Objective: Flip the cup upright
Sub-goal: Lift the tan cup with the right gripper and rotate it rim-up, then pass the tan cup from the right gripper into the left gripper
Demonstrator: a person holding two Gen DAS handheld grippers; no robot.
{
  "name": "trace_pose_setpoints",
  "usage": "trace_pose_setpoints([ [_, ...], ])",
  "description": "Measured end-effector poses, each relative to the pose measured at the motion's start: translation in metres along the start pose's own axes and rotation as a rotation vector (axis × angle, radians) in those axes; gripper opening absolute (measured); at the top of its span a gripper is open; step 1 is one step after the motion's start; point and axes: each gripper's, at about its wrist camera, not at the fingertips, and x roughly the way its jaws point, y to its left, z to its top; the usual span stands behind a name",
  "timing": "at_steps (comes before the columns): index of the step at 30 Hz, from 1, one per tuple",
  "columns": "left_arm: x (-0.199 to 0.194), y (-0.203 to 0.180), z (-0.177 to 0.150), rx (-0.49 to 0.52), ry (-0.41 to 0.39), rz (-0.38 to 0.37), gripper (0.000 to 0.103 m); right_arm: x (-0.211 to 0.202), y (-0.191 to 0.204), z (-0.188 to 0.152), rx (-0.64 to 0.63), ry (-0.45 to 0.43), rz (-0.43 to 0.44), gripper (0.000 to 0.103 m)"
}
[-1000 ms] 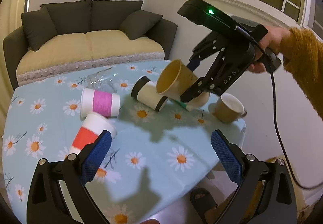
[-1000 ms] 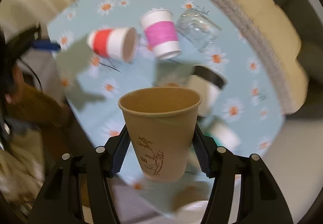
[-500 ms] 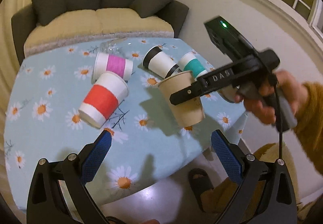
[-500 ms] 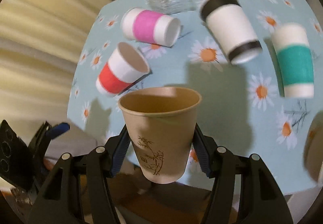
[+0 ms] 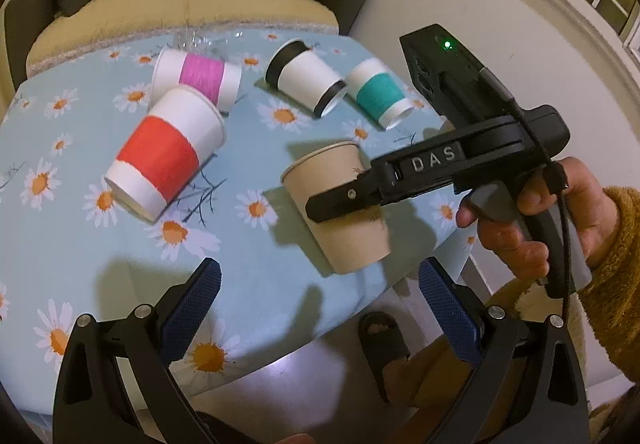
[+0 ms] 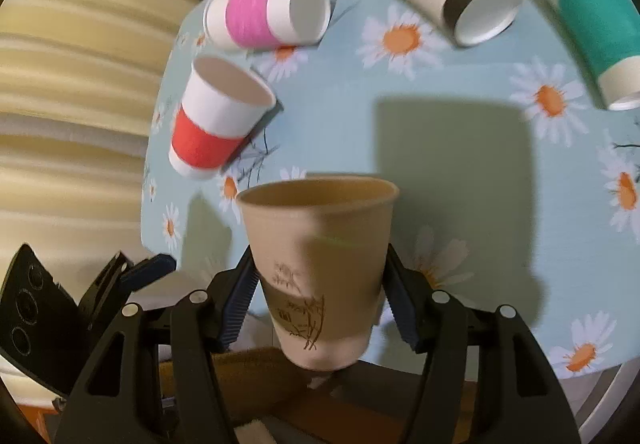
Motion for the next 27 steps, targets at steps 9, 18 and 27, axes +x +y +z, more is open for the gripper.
trace_pose_setpoints([
  [9,0.008,0.009,0.003,-0.032,0.013,0.004,0.096,-0.003,0.004,-0.002,-0.022,0.001,0.002,0.067],
  [18,0.016,0.010,0.011,-0.065,0.012,-0.008,0.096,-0.048,-0.001,-0.004,-0.003,-0.070,0.057,0.068],
  [27,0.039,0.003,0.027,-0.168,0.060,0.014,0.096,-0.105,-0.032,-0.023,0.042,-0.164,0.120,0.068],
])
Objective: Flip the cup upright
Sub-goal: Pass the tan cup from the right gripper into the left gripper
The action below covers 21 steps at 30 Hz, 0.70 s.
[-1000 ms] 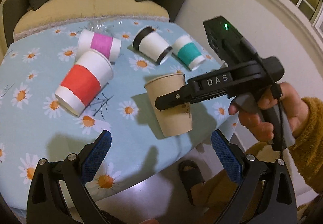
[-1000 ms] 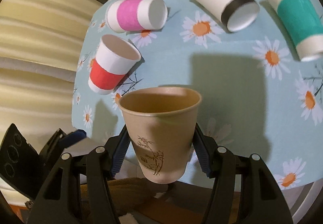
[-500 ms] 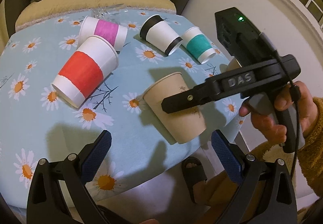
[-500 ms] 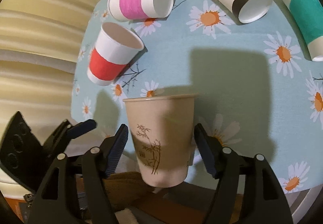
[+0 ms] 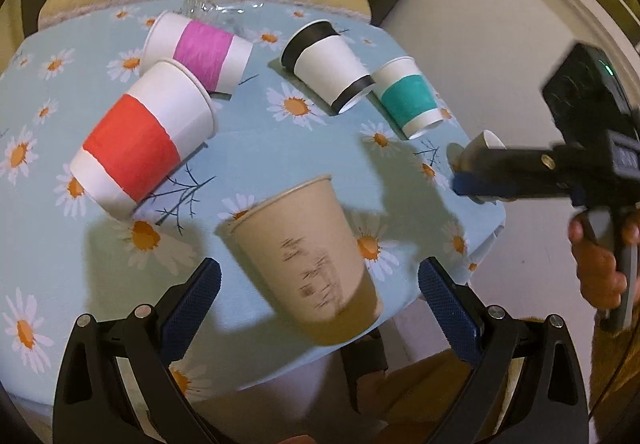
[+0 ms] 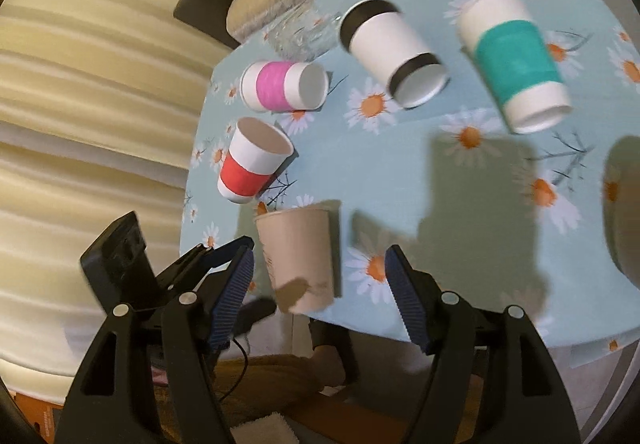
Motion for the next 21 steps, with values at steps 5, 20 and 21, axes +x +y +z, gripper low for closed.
trace_pose_setpoints([
  [5,0.009,0.001,0.006,-0.087,0.033,0.026,0.096,-0.014,-0.020,-0.011,0.014,-0.004,-0.008,0.068],
  [20,0.034,0.012,0.015,-0.266,0.098,0.165,0.075,0.009,-0.028,-0.055,0.003,0.028,0.069,0.068],
  [21,0.037,0.014,0.016,-0.271,0.103,0.166,0.073,0.011,-0.028,-0.056,0.004,0.028,0.071,0.068],
])
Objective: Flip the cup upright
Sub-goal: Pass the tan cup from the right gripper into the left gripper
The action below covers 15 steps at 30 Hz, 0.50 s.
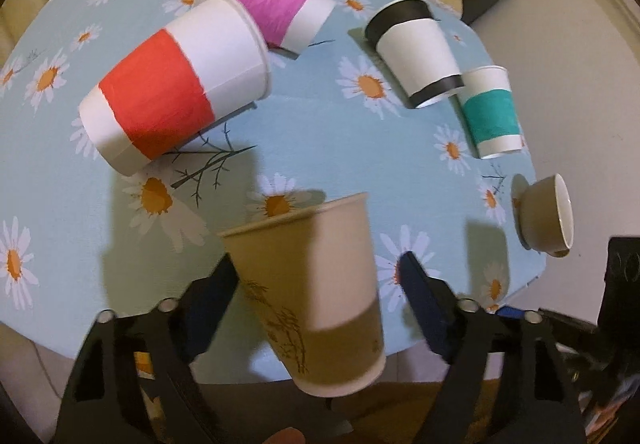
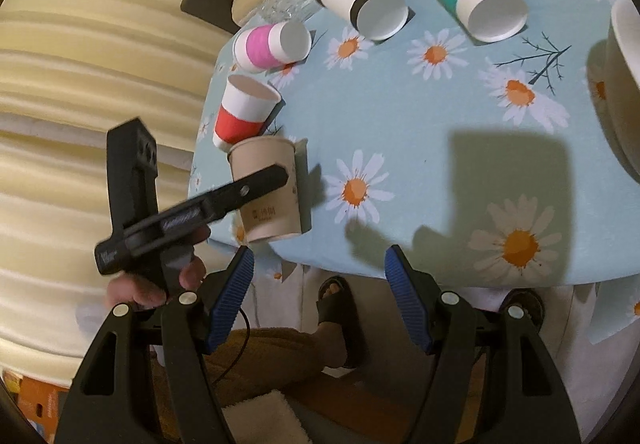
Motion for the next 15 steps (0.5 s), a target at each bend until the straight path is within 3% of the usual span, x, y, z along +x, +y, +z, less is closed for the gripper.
trace_pose_setpoints([
  [3,0.004,0.002,0.001,-0.013,0.002,0.001,0.064,0.005,0.000,-0.004,0.002,0.006,0.008,0.068],
  [11,0.000,-0.002,0.001,-0.004,-0.013,-0.021,0.063,0.013,0.002,-0.015,0.011,0.019,0.036,0.068],
  [15,-0.012,-0.005,0.001,0.019,-0.060,-0.024,0.063,0.009,0.004,-0.018,0.007,0.005,0.037,0.068],
])
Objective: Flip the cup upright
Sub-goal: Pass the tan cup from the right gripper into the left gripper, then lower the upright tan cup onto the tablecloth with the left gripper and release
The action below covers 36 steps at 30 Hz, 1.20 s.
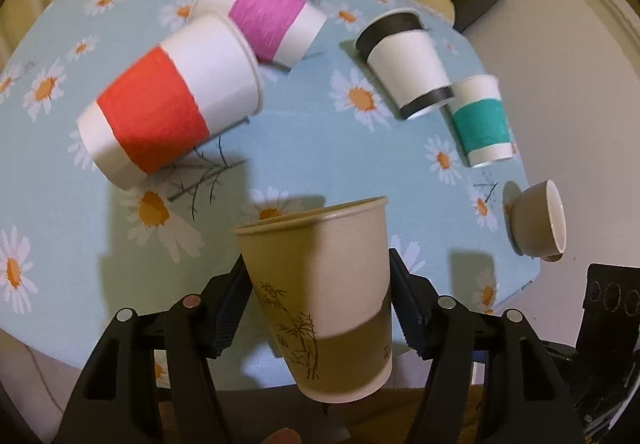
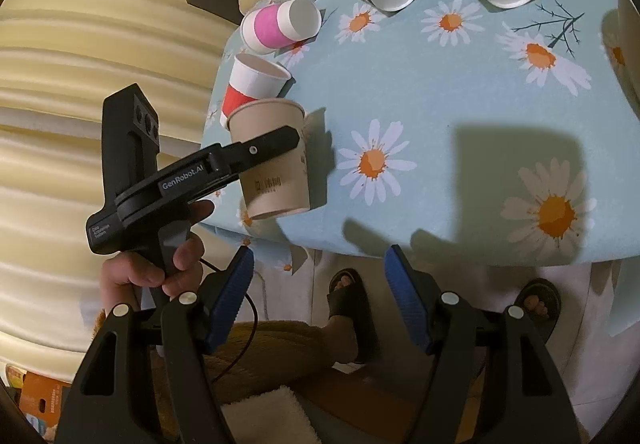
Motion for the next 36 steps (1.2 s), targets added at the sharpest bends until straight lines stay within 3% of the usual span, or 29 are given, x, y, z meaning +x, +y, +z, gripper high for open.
trace_pose_setpoints([
  [4,-0.020,-0.010,-0.001,0.062,-0.094,0.019,0.063,-0.007,0.004,-0.002,-0.021,-0.049,-0.027,0.068],
  [6,-0.033,-0.016,-0.003,0.094,-0.155,-0.009,0.063,-0.009,0.005,-0.005,-0.035,-0.070,-0.051,0.068],
  [13,-0.075,-0.026,-0.026,0.241,-0.421,-0.006,0.063,-0.013,0.015,-0.019,-0.104,-0.146,-0.079,0.068],
  [15,-0.080,-0.028,-0.038,0.289,-0.513,0.008,0.063,-0.013,0.017,-0.023,-0.128,-0.166,-0.100,0.068],
  [17,-0.083,-0.027,-0.051,0.332,-0.606,-0.025,0.063,-0.013,0.020,-0.029,-0.159,-0.193,-0.124,0.068],
  [25,-0.066,-0.038,-0.086,0.453,-0.845,0.025,0.063,-0.007,0.019,-0.041,-0.254,-0.249,-0.236,0.068],
  [28,-0.057,-0.038,-0.091,0.427,-0.891,0.062,0.063,-0.014,0.010,-0.040,-0.237,-0.281,-0.263,0.068],
  [36,-0.029,-0.042,-0.108,0.375,-0.981,0.141,0.063,-0.041,-0.006,-0.033,-0.179,-0.348,-0.204,0.068],
])
